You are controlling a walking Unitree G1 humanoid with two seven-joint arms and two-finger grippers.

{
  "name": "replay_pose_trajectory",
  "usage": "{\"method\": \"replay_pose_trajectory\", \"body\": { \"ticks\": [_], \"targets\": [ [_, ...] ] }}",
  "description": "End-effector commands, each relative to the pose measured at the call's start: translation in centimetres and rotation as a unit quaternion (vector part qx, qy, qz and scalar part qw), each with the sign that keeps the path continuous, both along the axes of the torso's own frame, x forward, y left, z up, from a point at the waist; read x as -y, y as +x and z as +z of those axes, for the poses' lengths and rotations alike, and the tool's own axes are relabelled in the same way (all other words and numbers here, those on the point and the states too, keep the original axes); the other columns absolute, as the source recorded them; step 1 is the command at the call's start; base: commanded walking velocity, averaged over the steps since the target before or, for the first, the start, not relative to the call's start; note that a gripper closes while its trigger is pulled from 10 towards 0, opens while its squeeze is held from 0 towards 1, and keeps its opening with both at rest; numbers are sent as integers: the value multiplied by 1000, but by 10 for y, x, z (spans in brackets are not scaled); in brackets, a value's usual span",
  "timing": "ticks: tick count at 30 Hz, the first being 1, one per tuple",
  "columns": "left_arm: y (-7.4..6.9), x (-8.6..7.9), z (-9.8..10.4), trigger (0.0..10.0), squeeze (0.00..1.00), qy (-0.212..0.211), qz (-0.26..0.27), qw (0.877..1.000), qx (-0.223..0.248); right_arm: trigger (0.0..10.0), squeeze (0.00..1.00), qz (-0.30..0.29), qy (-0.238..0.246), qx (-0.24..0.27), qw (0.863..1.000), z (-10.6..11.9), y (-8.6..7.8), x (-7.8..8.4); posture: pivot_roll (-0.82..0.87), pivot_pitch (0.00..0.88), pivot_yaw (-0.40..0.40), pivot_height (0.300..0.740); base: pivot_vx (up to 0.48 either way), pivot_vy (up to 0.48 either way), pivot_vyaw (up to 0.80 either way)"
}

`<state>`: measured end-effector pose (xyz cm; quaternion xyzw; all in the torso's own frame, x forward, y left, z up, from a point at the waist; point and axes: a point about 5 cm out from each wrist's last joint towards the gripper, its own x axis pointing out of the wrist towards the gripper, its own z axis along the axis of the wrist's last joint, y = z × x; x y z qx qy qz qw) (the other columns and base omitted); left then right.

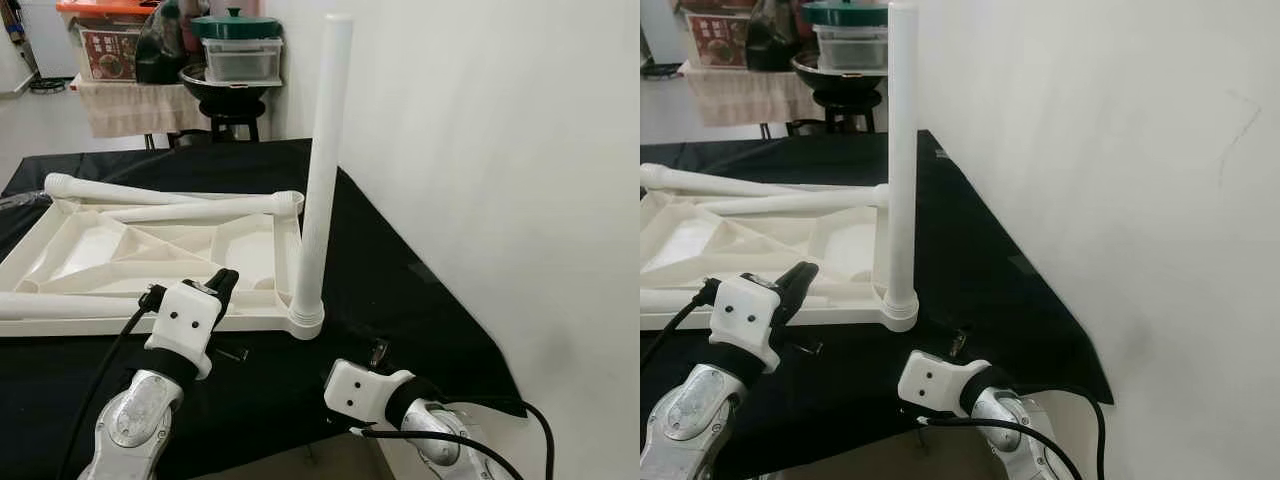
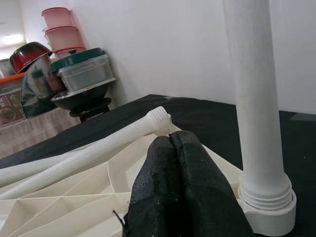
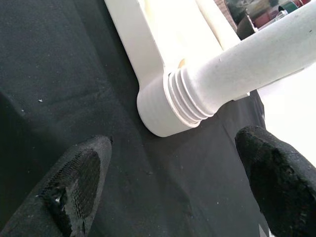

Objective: Building children table

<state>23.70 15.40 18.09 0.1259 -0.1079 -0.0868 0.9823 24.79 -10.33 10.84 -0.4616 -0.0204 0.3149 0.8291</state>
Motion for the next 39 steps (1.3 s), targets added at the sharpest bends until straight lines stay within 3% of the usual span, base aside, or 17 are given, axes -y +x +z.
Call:
{"method": "replay_pose_trajectory", "body": {
  "ticks": [1, 28, 39],
  "targets": [
    [1, 2, 1, 10000, 0, 1, -8, 1000, 1, 10000, 0, 5, 1, -2, 1000, 0, -3, 0, 45, 0, -66, 740, 0, 0, 0],
    [6, 3, 7, 10000, 0, -6, -4, 1000, 11, 10000, 0, 3, 2, -3, 1000, -1, 0, 1, 73, 0, -67, 740, 0, 0, 0],
    [5, 6, 0, 10000, 0, -7, -7, 1000, -5, 10000, 0, 2, 1, -6, 1000, -2, 1, 4, 68, 0, -72, 740, 0, 0, 0]
  ]
}}
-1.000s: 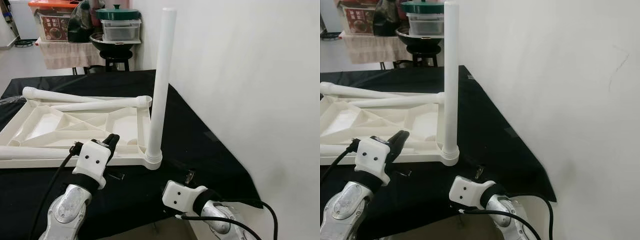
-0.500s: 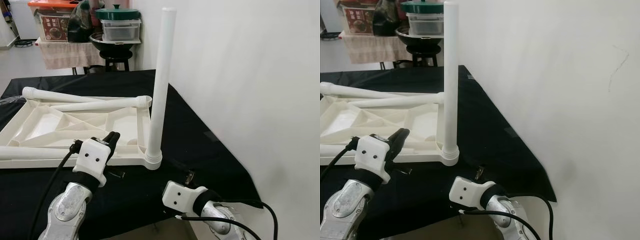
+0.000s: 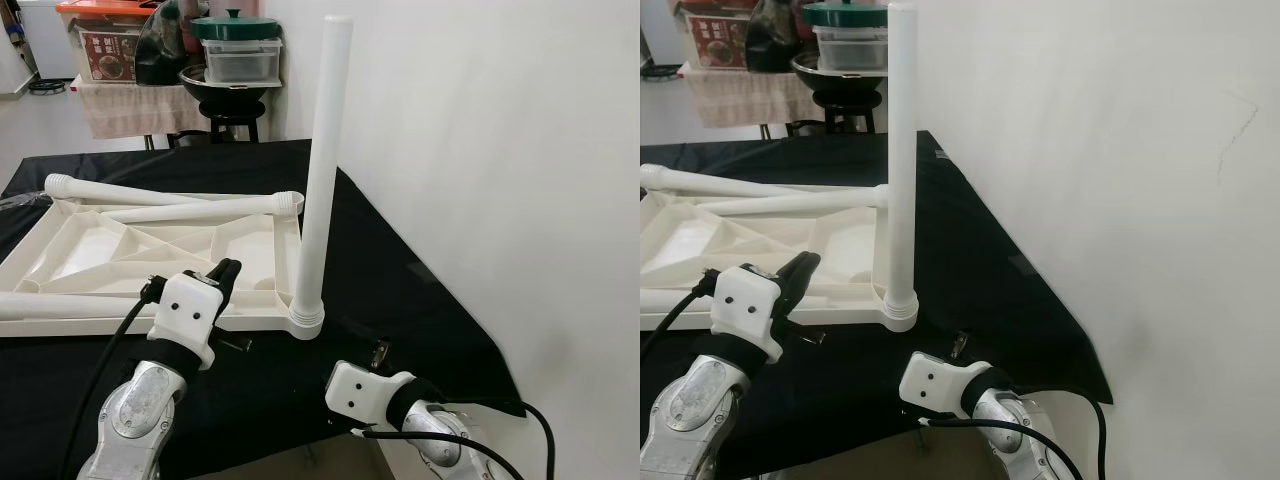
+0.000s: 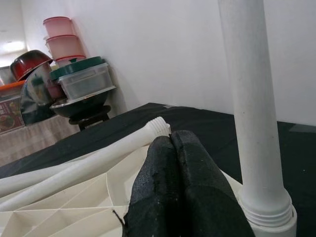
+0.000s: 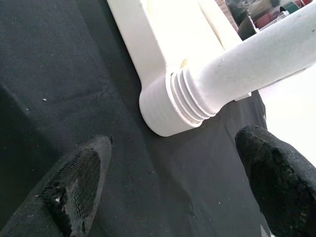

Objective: Building children table

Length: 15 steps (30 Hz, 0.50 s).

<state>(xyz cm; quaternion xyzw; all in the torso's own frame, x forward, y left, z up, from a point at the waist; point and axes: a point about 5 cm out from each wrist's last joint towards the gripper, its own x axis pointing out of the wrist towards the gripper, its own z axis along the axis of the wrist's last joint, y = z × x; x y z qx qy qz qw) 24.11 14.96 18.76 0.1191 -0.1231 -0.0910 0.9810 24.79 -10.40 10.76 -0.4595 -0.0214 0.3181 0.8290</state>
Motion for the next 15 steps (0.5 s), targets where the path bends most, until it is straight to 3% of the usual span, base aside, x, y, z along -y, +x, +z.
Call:
{"method": "replay_pose_trajectory", "body": {
  "ticks": [1, 15],
  "targets": [
    [1, 2, -7, 10000, 0, 0, 0, 1000, -19, 10000, 0, -1, -1, -4, 1000, -2, 1, 3, 68, 0, -72, 740, 0, 0, 0],
    [-1, 8, -13, 10000, 0, 5, -10, 999, -34, 10000, 0, -1, 1, -6, 1000, -2, 0, 3, 60, 0, -69, 740, 0, 0, 0]
  ]
}}
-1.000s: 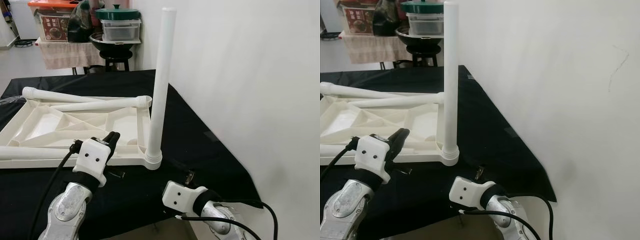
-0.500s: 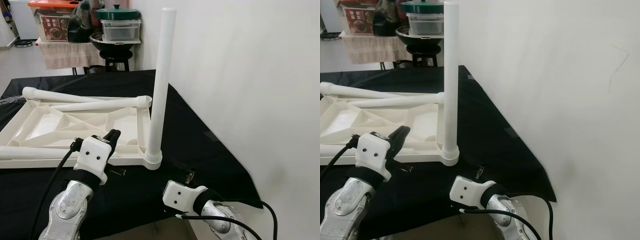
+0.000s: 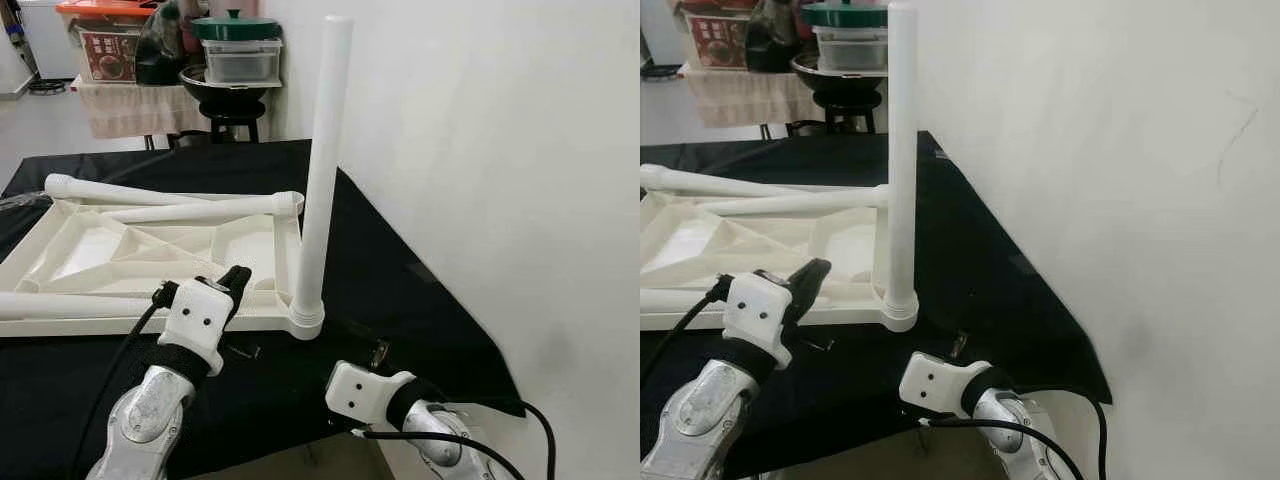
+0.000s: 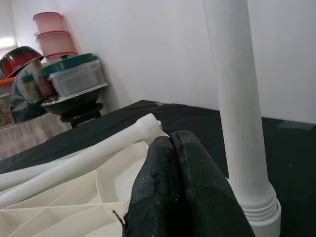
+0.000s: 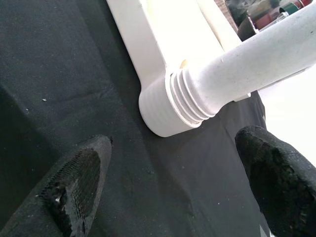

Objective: Building children table

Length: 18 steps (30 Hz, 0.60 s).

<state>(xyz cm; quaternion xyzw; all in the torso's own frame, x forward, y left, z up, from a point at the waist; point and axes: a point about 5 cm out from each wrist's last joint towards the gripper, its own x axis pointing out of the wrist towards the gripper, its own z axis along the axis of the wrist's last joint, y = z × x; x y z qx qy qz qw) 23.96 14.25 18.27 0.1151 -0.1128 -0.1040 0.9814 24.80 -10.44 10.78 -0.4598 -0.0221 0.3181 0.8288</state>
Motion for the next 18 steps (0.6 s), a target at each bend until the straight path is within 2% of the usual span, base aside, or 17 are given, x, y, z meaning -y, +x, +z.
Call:
{"method": "replay_pose_trajectory", "body": {
  "ticks": [1, 9, 18],
  "targets": [
    [0, 2, -9, 10000, 0, 10, -2, 1000, -25, 10000, 0, -1, 1, -7, 1000, -2, -1, 3, 64, 0, -68, 740, 0, 0, 0],
    [-7, 11, -11, 10000, 0, 41, -38, 998, -32, 10000, 0, -1, 2, -8, 1000, -2, -1, 3, 69, 0, -67, 740, 0, 0, 0],
    [-11, 17, -17, 10000, 0, 31, -57, 997, -36, 10000, 0, 0, 1, -7, 1000, -4, 0, 0, 57, 0, -57, 740, 0, 0, 0]
  ]
}}
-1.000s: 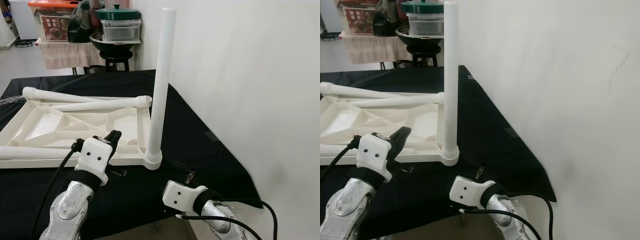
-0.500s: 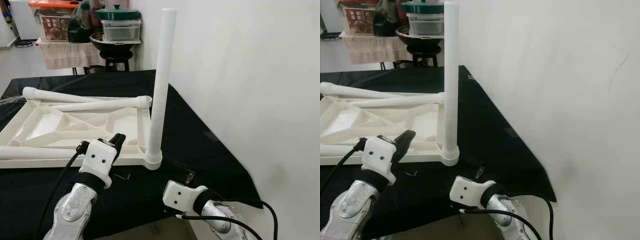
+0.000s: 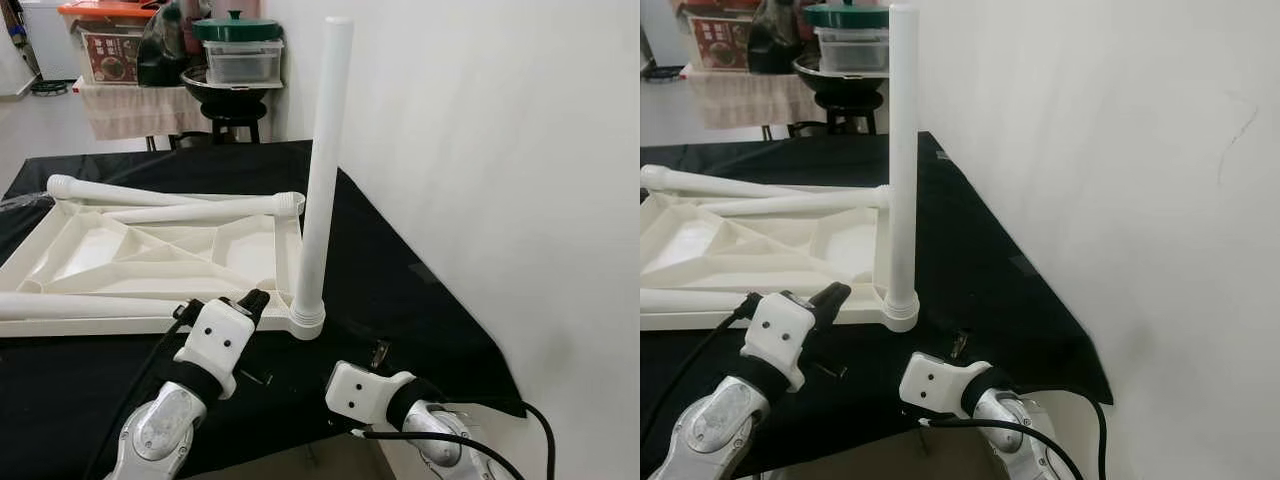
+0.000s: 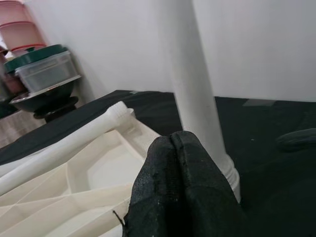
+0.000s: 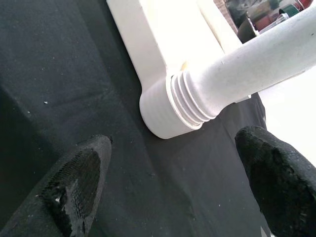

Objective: Building children table

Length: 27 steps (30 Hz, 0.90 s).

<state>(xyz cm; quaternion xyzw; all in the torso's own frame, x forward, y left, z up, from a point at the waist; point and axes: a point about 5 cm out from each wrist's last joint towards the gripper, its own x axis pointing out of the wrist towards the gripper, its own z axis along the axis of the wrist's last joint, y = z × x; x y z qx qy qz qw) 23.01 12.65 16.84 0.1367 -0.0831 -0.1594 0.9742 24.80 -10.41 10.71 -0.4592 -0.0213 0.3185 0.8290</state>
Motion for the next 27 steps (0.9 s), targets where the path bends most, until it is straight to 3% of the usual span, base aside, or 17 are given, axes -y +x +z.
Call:
{"method": "replay_pose_trajectory", "body": {
  "ticks": [1, 2, 5, 8, 9, 10, 11, 12, 14, 15, 17, 22, 25, 27],
  "targets": [
    [-2, 2, -3, 10000, 0, 0, -11, 1000, -4, 10000, 0, 1, 0, -6, 1000, -3, 0, 0, 57, 0, -55, 740, 0, 0, 0],
    [-3, 3, -6, 10000, 0, -8, -26, 999, -28, 10000, 0, 8, -5, 0, 1000, -3, 0, -2, 58, 0, -52, 740, 0, 0, 0],
    [-4, 3, -8, 10000, 0, -7, -33, 999, -41, 10000, 0, 11, -5, -7, 1000, -4, -1, -4, 58, 0, -52, 740, 0, 0, 0],
    [-4, -1, -6, 10000, 0, 23, -17, 999, -16, 10000, 0, 9, 28, -25, 999, -2, 0, -5, 59, 0, -47, 740, 0, 0, 0],
    [-4, -2, -4, 10000, 0, 37, -8, 999, 1, 10000, 0, -2, 69, -21, 997, 6, 3, -5, 60, 0, -42, 740, 0, 0, 0],
    [-4, -2, -4, 10000, 0, 37, -8, 999, 1, 10000, 0, -2, 69, -21, 997, 6, 3, -5, 60, 0, -42, 740, 0, 0, 0],
    [-5, -2, -5, 10000, 0, 38, -11, 999, 2, 10000, 0, -39, 150, -20, 988, 22, 10, -1, 62, 0, -38, 740, 0, 0, 0],
    [-5, -2, -5, 10000, 0, 38, -11, 999, 2, 10000, 0, -39, 150, -20, 988, 22, 10, -1, 62, 0, -38, 740, 0, 0, 0],
    [-7, 0, -9, 10000, 0, 43, -21, 999, -7, 10000, 0, -66, 272, -41, 959, 49, 21, 7, 71, 0, -43, 740, 0, 0, 0],
    [-8, 0, -11, 10000, 0, 50, -20, 999, -9, 10000, 0, -66, 304, -56, 949, 56, 23, 11, 72, 0, -44, 740, 0, 0, 0],
    [-9, 0, -16, 10000, 0, 59, -18, 998, -20, 10000, 0, -36, 322, -95, 941, 61, 21, 16, 76, 0, -45, 740, 0, 0, 0],
    [-11, -1, -21, 10000, 0, 66, -3, 997, -35, 10000, 0, 13, 309, -123, 943, 63, 18, 22, 88, 0, -48, 740, 0, 0, 0],
    [-14, 2, -32, 10000, 0, 161, 7, 986, -30, 10000, 0, 63, 293, -134, 945, 71, 30, 27, 98, 0, -49, 740, 0, 0, 0],
    [-16, 5, -42, 10000, 0, 223, 5, 974, -34, 10000, 0, 39, 323, -141, 935, 77, 43, 28, 100, 0, -50, 740, 0, 0, 0]
  ]
}}
